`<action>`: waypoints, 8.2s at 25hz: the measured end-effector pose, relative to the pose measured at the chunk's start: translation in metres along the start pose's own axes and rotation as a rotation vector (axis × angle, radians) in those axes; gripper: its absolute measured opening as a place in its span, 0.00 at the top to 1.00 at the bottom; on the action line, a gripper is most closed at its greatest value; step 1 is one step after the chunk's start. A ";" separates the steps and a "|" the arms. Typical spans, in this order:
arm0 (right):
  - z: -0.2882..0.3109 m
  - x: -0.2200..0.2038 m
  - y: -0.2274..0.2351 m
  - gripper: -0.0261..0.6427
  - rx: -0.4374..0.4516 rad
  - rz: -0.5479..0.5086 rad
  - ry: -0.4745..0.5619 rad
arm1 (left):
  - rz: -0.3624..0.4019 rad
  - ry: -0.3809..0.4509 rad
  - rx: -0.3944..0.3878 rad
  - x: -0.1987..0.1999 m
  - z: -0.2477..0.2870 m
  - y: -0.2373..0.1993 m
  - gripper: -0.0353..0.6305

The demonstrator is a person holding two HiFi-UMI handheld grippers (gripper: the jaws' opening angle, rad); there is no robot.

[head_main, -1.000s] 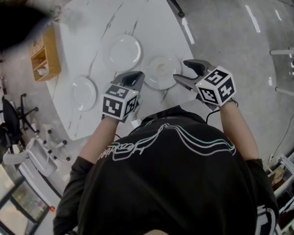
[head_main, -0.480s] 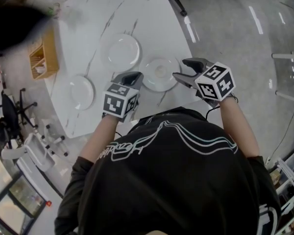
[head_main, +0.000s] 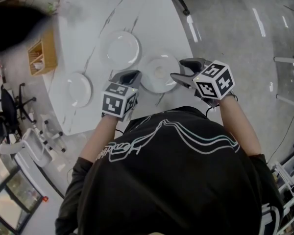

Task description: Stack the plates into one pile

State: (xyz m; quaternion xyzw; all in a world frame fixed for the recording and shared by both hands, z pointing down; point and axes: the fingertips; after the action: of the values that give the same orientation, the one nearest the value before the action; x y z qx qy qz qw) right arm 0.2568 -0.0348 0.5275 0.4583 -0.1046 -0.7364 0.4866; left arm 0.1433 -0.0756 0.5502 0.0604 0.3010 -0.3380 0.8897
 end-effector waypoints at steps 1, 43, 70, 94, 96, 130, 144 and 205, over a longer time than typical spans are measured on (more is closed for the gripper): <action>0.002 0.000 -0.001 0.56 0.008 -0.001 -0.003 | -0.004 0.002 0.001 0.000 0.001 0.000 0.90; 0.036 0.080 -0.022 0.90 0.346 0.305 0.192 | -0.328 0.214 0.104 -0.018 -0.061 -0.064 0.90; 0.116 0.145 0.013 0.90 0.368 0.523 0.295 | -0.455 0.194 0.233 -0.055 -0.078 -0.095 0.90; 0.125 0.106 -0.020 0.50 0.202 -0.354 -0.350 | -0.469 0.185 0.266 -0.066 -0.085 -0.094 0.90; 0.124 0.104 -0.019 0.49 0.178 -0.412 -0.406 | -0.469 0.187 0.262 -0.064 -0.085 -0.094 0.90; 0.118 0.116 -0.059 0.47 -0.164 -0.542 -0.543 | -0.379 0.195 0.206 -0.086 -0.157 -0.153 0.90; 0.186 0.132 -0.158 0.48 -0.096 -0.484 -0.153 | -0.380 0.188 0.239 -0.140 -0.197 -0.201 0.90; 0.321 0.107 -0.181 0.75 0.091 -0.072 -0.125 | -0.239 0.085 0.270 -0.197 -0.167 -0.265 0.90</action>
State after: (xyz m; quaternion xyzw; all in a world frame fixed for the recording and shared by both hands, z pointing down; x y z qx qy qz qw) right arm -0.1167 -0.1239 0.5367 0.4364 -0.1516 -0.7752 0.4309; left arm -0.2247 -0.1149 0.5542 0.1570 0.2951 -0.4760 0.8134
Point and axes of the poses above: the fingertips, and each gripper's own axes: z forward along the fingers, y to its right, x out of its top, and after that the axes turned 13 degrees about x, right-handed
